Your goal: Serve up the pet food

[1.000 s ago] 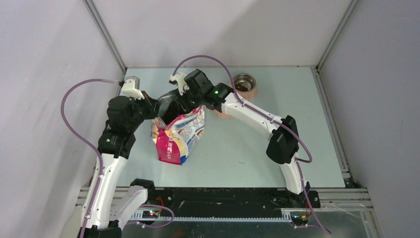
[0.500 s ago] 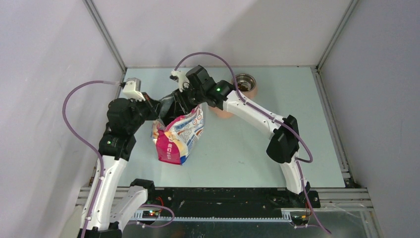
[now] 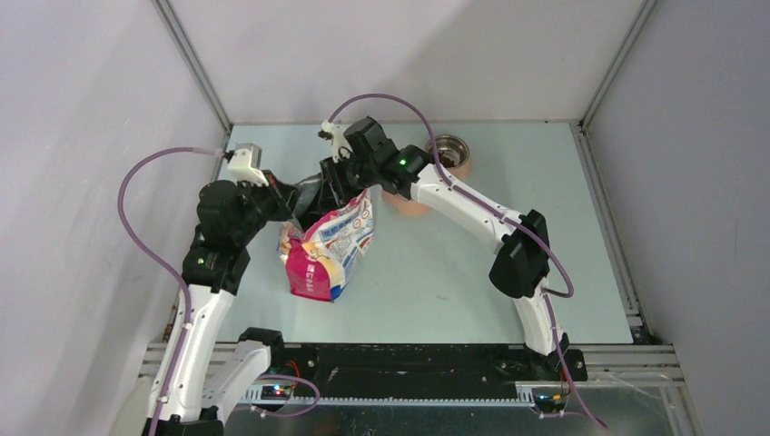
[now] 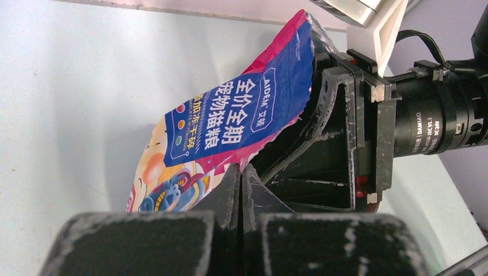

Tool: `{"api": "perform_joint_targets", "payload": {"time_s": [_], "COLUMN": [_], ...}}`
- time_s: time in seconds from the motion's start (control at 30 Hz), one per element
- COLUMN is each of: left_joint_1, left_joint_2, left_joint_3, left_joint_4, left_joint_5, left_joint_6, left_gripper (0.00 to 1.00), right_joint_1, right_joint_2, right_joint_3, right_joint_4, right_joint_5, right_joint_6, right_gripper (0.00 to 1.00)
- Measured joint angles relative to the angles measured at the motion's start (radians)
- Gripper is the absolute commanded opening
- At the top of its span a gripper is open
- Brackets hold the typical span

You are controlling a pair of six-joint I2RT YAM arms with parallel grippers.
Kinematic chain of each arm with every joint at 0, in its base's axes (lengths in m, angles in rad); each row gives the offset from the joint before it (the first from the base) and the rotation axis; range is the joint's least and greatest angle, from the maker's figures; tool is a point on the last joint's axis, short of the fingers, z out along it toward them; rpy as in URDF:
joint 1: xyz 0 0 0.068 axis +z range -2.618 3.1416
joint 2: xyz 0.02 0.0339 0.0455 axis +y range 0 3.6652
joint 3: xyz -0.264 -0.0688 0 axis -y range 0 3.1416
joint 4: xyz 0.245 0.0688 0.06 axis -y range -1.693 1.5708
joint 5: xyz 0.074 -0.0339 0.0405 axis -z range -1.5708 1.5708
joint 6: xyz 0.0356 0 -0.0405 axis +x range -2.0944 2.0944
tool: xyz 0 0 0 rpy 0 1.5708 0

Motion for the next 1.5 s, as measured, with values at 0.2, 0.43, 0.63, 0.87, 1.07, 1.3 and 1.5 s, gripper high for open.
{"api": "perform_joint_targets", "payload": {"time_s": [0.2,0.43,0.63,0.87,1.07,1.3,1.5], "left_joint_1": [0.0,0.0,0.0,0.0,0.0,0.0,0.0], "left_joint_2": [0.034,0.106,0.125,0.129,0.13,0.138,0.174], "left_joint_3": [0.054,0.183,0.226,0.234,0.236,0.257,0.322], "left_joint_4": [-0.047,-0.182,-0.261,-0.313,-0.347,-0.36,-0.42], "left_joint_5": [0.003,0.004,0.057,0.088,0.087,0.082,0.077], "left_joint_6": [0.078,0.283,0.463,0.586,0.63,0.628,0.628], "left_gripper": [0.0,0.0,0.0,0.0,0.0,0.0,0.0], "right_joint_1": [-0.027,-0.105,-0.137,-0.165,-0.22,-0.294,-0.346], "right_joint_2": [0.0,0.0,0.0,-0.004,-0.051,-0.164,-0.186], "right_joint_3": [0.0,0.002,0.002,0.006,0.005,-0.077,-0.153], "right_joint_4": [0.009,0.043,0.064,0.113,0.136,0.16,0.207], "right_joint_5": [-0.037,-0.135,-0.173,-0.218,-0.229,-0.233,-0.249], "right_joint_6": [0.094,0.226,0.323,0.398,0.429,0.45,0.468], "right_gripper": [0.0,0.0,0.0,0.0,0.0,0.0,0.0]}}
